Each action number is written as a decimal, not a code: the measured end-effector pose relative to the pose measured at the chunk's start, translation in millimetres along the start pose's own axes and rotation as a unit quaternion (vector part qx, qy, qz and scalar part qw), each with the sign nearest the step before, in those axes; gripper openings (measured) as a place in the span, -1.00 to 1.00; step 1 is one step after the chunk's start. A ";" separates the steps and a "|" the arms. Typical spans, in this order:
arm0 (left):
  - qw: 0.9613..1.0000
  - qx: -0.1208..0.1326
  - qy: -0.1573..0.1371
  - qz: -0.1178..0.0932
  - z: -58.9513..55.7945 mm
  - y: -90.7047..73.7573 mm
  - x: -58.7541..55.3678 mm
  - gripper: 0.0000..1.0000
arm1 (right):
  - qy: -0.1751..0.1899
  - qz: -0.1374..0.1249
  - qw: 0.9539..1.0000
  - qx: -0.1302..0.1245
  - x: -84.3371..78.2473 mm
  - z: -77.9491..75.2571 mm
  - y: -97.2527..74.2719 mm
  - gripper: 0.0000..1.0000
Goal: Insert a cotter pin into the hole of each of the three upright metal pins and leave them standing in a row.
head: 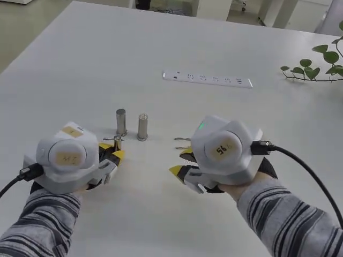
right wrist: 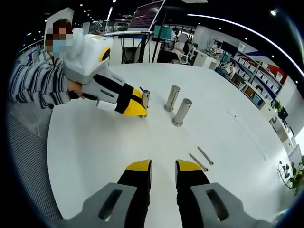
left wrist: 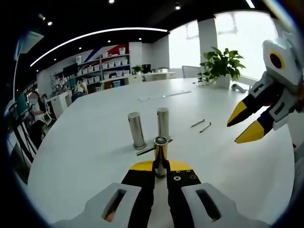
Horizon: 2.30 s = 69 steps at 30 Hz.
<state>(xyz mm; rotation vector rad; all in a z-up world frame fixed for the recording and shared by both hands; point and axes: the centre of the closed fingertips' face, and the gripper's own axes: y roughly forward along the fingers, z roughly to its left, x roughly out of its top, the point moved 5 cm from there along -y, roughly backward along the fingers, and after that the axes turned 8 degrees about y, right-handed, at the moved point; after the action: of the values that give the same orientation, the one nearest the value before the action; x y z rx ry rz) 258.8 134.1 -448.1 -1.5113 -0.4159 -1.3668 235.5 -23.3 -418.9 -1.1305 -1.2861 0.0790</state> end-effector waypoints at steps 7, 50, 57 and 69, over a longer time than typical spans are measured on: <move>1.000 -0.009 -0.004 -0.001 -0.1 0.1 -4.5 -0.91 | 0.007 0.000 1.000 0.000 -1.4 -0.6 -0.8 -0.70; 0.999 -0.019 -0.027 -0.014 6.2 -17.6 12.3 0.19 | 0.065 -0.029 0.997 0.017 11.7 -8.4 1.5 -0.53; 0.999 -0.025 -0.021 -0.014 3.9 -23.3 18.0 0.42 | 0.113 -0.062 0.991 0.025 29.7 -23.3 9.5 -0.46; 1.000 -0.021 -0.018 -0.001 -1.9 -29.0 18.4 0.65 | 0.160 -0.126 0.978 0.054 61.2 -38.0 42.8 -0.32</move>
<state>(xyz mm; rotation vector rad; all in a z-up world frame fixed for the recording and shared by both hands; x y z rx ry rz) 240.4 138.3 -419.4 -1.5714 -0.4146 -1.3599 309.0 12.3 -399.8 -0.8400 -1.1100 -0.2121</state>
